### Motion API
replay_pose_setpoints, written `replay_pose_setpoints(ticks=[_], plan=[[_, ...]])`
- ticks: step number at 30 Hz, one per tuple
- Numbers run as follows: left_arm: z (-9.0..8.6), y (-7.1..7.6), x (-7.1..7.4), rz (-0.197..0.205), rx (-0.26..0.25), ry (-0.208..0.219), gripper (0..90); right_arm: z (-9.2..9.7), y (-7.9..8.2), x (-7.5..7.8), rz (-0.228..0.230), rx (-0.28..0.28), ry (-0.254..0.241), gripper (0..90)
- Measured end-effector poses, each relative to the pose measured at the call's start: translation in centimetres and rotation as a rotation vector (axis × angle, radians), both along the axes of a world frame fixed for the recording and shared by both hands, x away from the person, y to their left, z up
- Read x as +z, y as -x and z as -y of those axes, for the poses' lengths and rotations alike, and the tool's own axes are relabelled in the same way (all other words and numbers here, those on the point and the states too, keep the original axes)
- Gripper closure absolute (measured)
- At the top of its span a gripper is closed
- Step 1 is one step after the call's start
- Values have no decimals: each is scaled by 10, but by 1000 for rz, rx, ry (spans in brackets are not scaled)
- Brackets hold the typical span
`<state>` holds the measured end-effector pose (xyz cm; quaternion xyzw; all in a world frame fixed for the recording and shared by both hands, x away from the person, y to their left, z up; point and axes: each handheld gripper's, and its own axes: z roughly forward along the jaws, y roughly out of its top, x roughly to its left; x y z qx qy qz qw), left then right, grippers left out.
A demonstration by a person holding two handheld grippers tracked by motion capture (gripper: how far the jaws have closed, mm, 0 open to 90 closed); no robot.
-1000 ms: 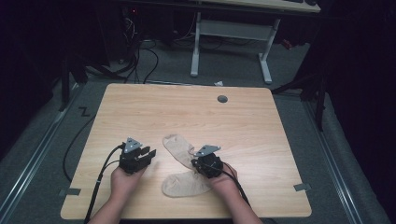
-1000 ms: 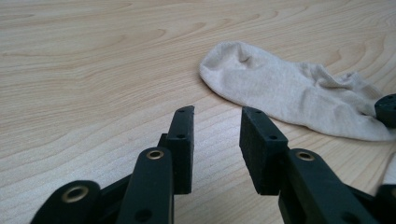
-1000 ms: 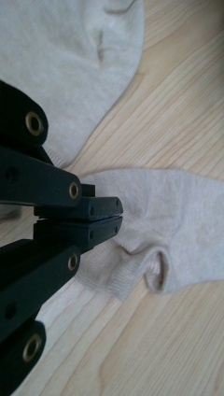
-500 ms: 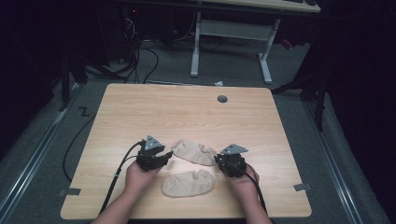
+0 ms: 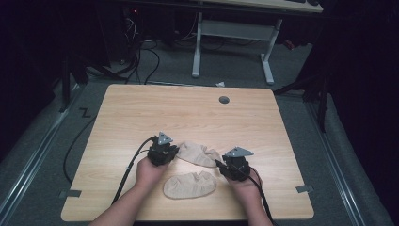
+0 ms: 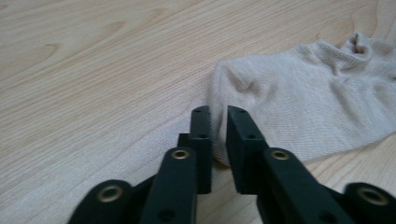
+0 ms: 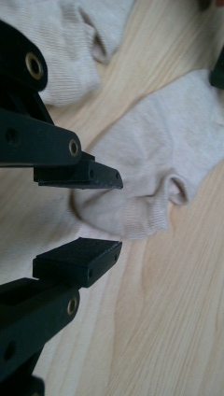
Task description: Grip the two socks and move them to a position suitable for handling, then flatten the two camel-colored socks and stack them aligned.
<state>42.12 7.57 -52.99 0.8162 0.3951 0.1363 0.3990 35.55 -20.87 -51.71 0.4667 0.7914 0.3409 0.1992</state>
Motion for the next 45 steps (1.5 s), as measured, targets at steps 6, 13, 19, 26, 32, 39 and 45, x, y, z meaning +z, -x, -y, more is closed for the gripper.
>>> replay_pose_setpoints(ticks=[6,13,19,26,32,39,45], plan=[[-2,7,0,16,-11,-18,877,-3,-18,-5,-36,-14,-20,633],[-6,15,1,17,-24,-22,881,-10,-23,-8,-54,29,-7,820],[-12,28,11,45,-38,21,887,-13,-21,2,-28,55,-2,841],[-20,39,23,82,-33,37,887,-18,-17,14,22,71,-8,838],[-31,52,34,103,-13,52,889,-22,-9,20,58,99,-15,837],[-40,68,42,97,-16,66,889,-23,4,27,74,128,-25,835],[-36,89,43,93,-49,42,889,-22,15,29,82,157,-14,835]])
